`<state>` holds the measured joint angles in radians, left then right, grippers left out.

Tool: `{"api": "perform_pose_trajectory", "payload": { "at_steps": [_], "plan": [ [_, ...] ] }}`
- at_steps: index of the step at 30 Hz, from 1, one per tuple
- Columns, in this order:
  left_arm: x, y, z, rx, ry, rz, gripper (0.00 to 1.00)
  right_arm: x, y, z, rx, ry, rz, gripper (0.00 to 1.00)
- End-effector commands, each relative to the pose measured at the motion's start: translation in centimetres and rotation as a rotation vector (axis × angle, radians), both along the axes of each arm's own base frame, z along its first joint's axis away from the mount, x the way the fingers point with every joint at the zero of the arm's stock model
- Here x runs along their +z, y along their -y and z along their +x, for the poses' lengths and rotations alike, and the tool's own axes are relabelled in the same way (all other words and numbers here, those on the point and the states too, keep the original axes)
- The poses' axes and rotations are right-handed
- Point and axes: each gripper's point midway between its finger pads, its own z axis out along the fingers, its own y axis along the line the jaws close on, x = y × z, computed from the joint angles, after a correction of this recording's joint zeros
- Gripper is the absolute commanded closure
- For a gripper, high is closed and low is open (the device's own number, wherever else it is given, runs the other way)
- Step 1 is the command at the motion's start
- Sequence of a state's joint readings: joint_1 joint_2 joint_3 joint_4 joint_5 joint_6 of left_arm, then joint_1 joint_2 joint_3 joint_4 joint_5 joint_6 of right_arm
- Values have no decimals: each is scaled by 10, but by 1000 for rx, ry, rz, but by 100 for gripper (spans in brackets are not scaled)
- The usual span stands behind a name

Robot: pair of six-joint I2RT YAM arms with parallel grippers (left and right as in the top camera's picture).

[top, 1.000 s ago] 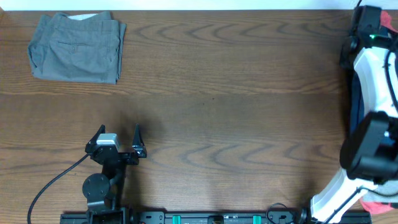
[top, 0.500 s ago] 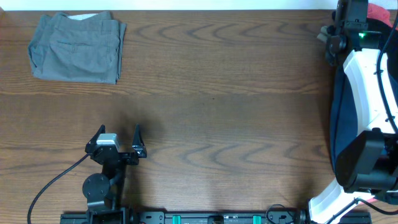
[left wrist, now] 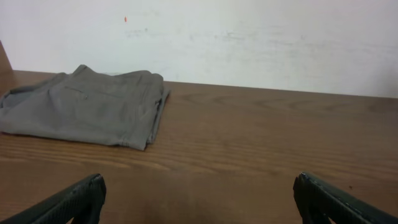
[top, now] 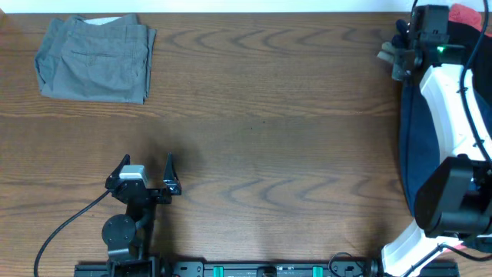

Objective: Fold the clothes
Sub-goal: 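Grasp the navy trousers in the pile with the right gripper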

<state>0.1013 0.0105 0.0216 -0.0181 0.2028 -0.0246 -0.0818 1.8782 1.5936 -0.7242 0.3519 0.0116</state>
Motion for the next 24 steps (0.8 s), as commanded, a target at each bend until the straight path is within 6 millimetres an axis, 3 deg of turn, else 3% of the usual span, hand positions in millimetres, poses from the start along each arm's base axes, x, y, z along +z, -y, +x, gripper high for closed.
{"api": "perform_pose_trajectory", "payload": {
  "at_steps": [1, 6, 8, 12, 17, 19, 21, 24],
  "plan": [
    [-14, 3, -1, -17, -40, 8, 2, -42, -8, -2, 5, -62, 35, 99],
    [-14, 3, -1, -17, -40, 8, 2, -71, -9, -4, -2, -116, 49, 99],
    [-14, 3, -1, -17, -40, 8, 2, -72, -9, -4, -2, -116, 48, 85],
    [-14, 3, -1, -17, -40, 8, 2, -62, -8, 0, -3, -93, 44, 82],
    [-14, 3, -1, -17, -40, 8, 2, -46, -9, 1, 0, -57, 42, 92],
    [-14, 3, -1, -17, -40, 8, 2, -39, -9, 1, 1, -43, 41, 85],
    [-14, 3, -1, -17, -40, 8, 2, -35, -9, 1, 1, -33, 40, 71],
    [-14, 3, -1, -17, -40, 8, 2, -31, -9, 1, 1, -25, 40, 82]
  ]
}}
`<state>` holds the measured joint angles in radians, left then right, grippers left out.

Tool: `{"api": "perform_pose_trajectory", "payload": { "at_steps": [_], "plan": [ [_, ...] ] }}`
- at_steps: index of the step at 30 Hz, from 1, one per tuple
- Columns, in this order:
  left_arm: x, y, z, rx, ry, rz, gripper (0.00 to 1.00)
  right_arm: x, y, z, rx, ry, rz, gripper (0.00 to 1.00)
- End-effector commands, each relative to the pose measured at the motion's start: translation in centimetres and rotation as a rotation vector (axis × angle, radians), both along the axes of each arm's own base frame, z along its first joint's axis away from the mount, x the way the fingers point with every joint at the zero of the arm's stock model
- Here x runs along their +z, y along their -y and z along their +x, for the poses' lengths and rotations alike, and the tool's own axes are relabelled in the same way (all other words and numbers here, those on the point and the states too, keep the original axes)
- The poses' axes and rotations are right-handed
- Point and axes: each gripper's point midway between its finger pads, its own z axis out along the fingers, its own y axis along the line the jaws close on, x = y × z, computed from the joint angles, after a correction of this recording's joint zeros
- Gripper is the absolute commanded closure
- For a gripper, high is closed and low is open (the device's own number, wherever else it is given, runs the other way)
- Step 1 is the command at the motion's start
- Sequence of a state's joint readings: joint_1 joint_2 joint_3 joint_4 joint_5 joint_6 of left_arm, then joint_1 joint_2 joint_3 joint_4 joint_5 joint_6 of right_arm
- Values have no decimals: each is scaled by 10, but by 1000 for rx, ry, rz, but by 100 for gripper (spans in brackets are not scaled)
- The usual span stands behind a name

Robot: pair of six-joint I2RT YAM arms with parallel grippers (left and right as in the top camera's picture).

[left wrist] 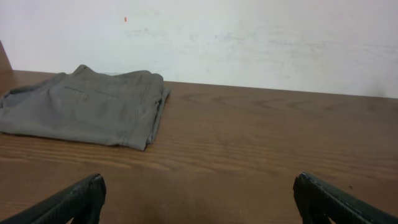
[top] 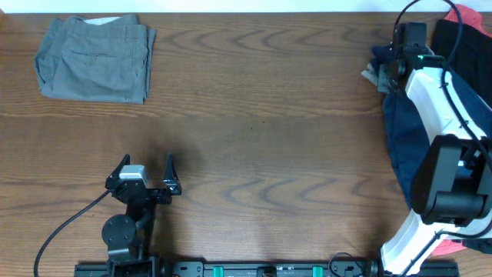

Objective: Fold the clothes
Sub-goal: 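Grasp the navy trousers in the pile with the right gripper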

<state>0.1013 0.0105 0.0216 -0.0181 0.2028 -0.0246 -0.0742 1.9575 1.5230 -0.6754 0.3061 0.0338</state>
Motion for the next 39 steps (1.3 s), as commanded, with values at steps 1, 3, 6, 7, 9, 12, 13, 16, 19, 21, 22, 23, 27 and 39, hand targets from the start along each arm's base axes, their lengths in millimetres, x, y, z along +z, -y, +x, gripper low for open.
{"api": "perform_pose_trajectory", "payload": {
  "at_steps": [1, 3, 6, 7, 9, 12, 13, 16, 19, 21, 22, 23, 27, 39],
  "plan": [
    [-14, 3, -1, -17, -40, 8, 2, 27, 2, 4, -11, 63, -18, 89],
    [-14, 3, -1, -17, -40, 8, 2, 27, 2, 4, -11, 60, -18, 92],
    [-14, 3, -1, -17, -40, 8, 2, 27, 2, 3, -11, 59, -17, 83],
    [-14, 3, -1, -17, -40, 8, 2, 27, 2, 3, -11, 60, -18, 93],
    [-14, 3, -1, -17, -40, 8, 2, 27, 2, 3, -11, 59, -17, 99],
    [-14, 3, -1, -17, -40, 8, 2, 27, 1, 3, -8, 58, -13, 99],
    [-14, 3, -1, -17, -40, 8, 2, 26, -1, 4, -4, 58, -6, 99],
    [-14, 3, -1, -17, -40, 8, 2, 24, -8, 5, 19, 61, 35, 59],
    [-14, 3, -1, -17, -40, 8, 2, 21, -19, 8, 63, 61, 88, 48],
    [-14, 3, -1, -17, -40, 8, 2, 17, -23, 9, 73, 58, 109, 48],
    [-14, 3, -1, -17, -40, 8, 2, 14, -24, 10, 75, 53, 112, 48],
    [-14, 3, -1, -17, -40, 8, 2, 10, -24, 9, 78, 44, 110, 48],
    [-14, 3, -1, -17, -40, 8, 2, -12, -24, 8, 104, -15, 102, 47],
    [-14, 3, -1, -17, -40, 8, 2, -55, -36, 12, 181, -88, 135, 43]
  ]
}}
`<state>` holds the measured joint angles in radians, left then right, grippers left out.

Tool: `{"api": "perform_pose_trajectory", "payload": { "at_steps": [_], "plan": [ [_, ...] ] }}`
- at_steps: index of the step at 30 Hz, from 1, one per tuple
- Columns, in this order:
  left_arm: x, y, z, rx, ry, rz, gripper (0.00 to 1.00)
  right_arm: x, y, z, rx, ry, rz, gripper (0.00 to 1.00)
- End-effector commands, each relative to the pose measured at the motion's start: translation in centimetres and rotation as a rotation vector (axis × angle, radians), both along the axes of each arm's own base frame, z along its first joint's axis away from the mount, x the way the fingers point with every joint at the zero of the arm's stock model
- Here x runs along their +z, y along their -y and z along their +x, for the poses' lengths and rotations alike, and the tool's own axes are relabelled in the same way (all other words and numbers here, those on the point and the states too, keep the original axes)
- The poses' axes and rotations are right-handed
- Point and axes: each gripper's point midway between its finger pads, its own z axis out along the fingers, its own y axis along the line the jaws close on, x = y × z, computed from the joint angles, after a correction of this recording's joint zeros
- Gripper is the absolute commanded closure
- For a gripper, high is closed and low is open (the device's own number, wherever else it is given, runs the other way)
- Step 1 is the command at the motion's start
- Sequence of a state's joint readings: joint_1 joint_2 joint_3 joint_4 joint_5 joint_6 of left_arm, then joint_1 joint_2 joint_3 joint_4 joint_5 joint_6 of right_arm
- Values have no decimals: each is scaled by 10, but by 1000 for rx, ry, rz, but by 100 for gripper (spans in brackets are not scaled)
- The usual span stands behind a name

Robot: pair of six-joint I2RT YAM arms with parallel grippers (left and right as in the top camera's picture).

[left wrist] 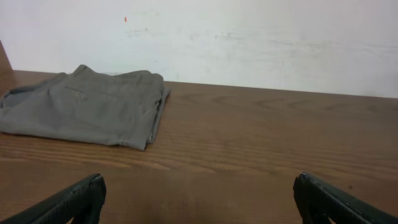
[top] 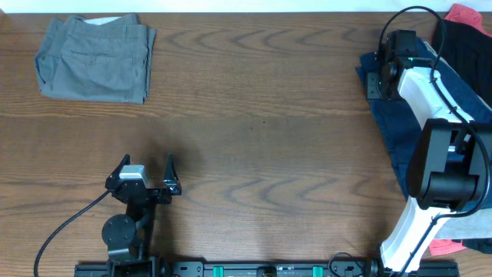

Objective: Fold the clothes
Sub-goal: 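Grasp the navy trousers in the pile with the right gripper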

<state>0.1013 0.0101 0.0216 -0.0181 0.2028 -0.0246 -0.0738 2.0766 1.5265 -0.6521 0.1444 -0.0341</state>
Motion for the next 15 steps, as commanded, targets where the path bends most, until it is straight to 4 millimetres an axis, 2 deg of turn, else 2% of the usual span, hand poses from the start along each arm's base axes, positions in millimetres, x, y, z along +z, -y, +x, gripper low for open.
{"api": "perform_pose_trajectory", "payload": {
  "at_steps": [1, 6, 11, 13, 15],
  "plan": [
    [-14, 3, -1, -17, -40, 8, 2, 0, -10, 8, 56, 12, 9, 43],
    [-14, 3, -1, -17, -40, 8, 2, -12, -16, 8, 92, -11, 15, 37],
    [-15, 3, -1, -17, -41, 8, 2, -31, -18, 4, 105, -53, 17, 37],
    [-14, 3, -1, -17, -40, 8, 2, -34, -18, 3, 105, -59, 18, 44],
    [-14, 3, -1, -17, -40, 8, 2, -34, -18, 4, 105, -55, 17, 59]
  ]
}}
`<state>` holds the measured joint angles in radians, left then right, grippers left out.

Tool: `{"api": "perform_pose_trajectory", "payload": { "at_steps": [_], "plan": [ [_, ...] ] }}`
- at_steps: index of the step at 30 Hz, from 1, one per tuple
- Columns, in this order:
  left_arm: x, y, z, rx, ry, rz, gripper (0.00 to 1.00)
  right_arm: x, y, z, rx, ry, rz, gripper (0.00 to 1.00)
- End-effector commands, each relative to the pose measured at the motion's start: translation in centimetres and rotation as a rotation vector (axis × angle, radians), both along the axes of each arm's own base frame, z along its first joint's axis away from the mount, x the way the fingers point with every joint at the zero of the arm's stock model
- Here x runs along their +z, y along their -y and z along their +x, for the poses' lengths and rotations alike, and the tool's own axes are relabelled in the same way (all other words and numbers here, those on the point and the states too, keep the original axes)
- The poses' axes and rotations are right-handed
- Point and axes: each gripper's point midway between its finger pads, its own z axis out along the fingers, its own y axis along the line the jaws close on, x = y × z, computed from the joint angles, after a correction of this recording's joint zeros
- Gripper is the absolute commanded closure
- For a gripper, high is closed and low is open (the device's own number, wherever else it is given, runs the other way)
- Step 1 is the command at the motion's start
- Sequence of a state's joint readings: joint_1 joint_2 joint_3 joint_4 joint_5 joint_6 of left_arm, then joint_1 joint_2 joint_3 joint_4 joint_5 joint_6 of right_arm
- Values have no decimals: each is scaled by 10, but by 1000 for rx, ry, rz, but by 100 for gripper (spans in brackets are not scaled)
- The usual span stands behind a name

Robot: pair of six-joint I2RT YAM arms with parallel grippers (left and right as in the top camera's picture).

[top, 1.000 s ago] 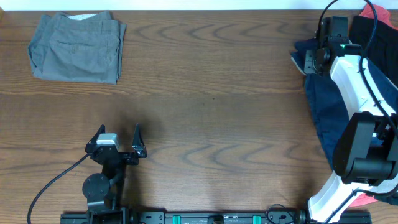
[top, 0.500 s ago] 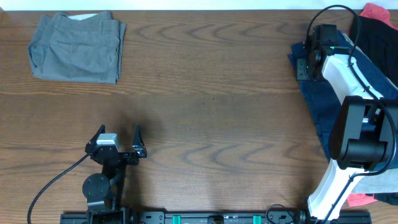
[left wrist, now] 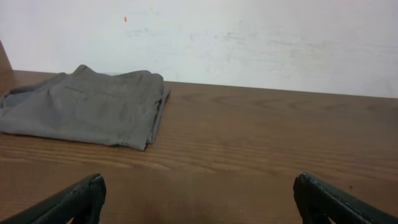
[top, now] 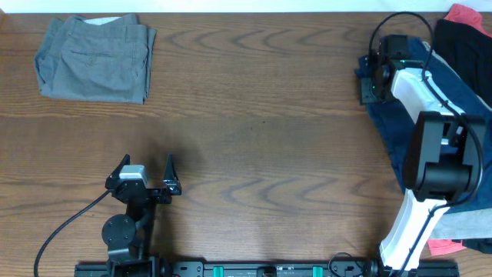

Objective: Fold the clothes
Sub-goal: 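Grasp the navy trousers in the pile with the right gripper, then pull the navy trousers left and lay them flat mid-table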

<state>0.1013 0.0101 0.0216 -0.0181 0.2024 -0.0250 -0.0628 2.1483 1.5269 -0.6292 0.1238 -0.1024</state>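
Note:
A navy garment (top: 411, 108) lies bunched at the table's right edge, under my right arm. My right gripper (top: 370, 79) sits at that garment's far-left corner, apparently shut on the cloth; its fingers are small in the overhead view. Folded grey trousers (top: 96, 58) lie at the far left corner and also show in the left wrist view (left wrist: 87, 109). My left gripper (top: 146, 167) rests near the front left, open and holding nothing (left wrist: 199, 196), well short of the trousers.
More clothes are heaped at the right edge: a black garment (top: 465, 42), a red one (top: 461, 11) and a pale grey one (top: 470, 227). A mounting rail (top: 231, 269) runs along the front edge. A white wall (left wrist: 249, 37) stands behind the table.
My right gripper has moved slightly left and nearer, and the navy garment's corner has come with it. The left arm and the grey trousers have not moved.
My right gripper was first at the far right edge, among the heaped clothes, with cloth in it. At each later moment it stood further left, and the navy garment had spread further onto the table. The left gripper stayed open and still.

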Motion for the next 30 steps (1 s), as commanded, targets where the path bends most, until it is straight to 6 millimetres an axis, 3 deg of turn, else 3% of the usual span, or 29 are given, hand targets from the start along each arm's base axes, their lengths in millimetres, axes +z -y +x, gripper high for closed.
{"api": "perform_pose_trajectory", "payload": {
  "at_steps": [1, 6, 7, 16, 30],
  "plan": [
    [-14, 3, -1, -17, -40, 8, 2, -2, -9, 5, 23, 7, 17, 64],
    [-15, 3, -1, -17, -41, 8, 2, -2, -9, 7, 22, 13, 16, 97],
    [-14, 3, -1, -17, -40, 8, 2, -2, -9, 7, 22, 15, 17, 99],
    [-14, 3, -1, -17, -40, 8, 2, 14, 1, 10, -21, 49, -24, 99],
    [-14, 3, -1, -17, -40, 8, 2, 102, 4, 11, -69, 213, -28, 99]
  ]
}}
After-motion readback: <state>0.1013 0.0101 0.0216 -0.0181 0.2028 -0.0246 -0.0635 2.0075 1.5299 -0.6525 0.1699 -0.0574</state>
